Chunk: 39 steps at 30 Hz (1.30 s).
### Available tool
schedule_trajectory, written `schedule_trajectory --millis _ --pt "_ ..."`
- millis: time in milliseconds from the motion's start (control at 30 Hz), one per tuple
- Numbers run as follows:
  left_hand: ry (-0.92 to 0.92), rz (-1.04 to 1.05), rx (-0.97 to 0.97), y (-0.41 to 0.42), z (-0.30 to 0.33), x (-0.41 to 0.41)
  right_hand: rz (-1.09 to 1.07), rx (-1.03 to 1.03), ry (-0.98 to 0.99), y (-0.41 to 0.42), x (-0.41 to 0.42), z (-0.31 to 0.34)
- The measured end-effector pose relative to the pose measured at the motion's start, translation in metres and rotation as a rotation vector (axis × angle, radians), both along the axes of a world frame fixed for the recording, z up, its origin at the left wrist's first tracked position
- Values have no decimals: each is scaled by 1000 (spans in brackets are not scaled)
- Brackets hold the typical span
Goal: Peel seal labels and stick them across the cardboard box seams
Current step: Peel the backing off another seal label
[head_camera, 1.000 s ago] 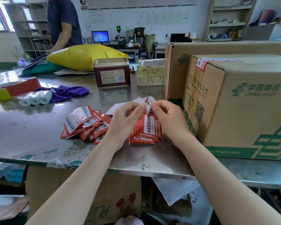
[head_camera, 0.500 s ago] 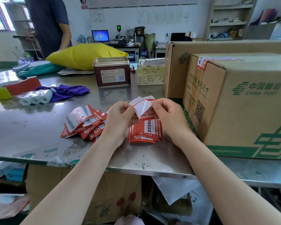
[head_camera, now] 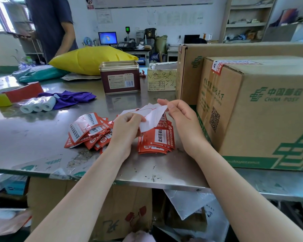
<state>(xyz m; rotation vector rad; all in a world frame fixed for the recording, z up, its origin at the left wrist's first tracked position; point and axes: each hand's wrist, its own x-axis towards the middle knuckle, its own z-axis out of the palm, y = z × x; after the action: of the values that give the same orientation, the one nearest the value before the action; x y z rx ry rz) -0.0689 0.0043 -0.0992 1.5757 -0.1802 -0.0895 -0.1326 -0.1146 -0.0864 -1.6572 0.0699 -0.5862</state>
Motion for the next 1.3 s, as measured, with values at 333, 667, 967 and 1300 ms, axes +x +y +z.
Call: schedule_trajectory --millis 333,667,967,1300 --pt "-5 37 -12 3 -4 5 -160 34 5 -4 2 -1" --pt "-53 -102 -25 3 1 -6 -19 -238 177 -3 3 -5" --pt "-67 -18 -96 4 0 -1 -57 -333 184 -2 5 -9" --pt "-18 34 -145 3 2 0 -111 -114 52 -6 3 -5"
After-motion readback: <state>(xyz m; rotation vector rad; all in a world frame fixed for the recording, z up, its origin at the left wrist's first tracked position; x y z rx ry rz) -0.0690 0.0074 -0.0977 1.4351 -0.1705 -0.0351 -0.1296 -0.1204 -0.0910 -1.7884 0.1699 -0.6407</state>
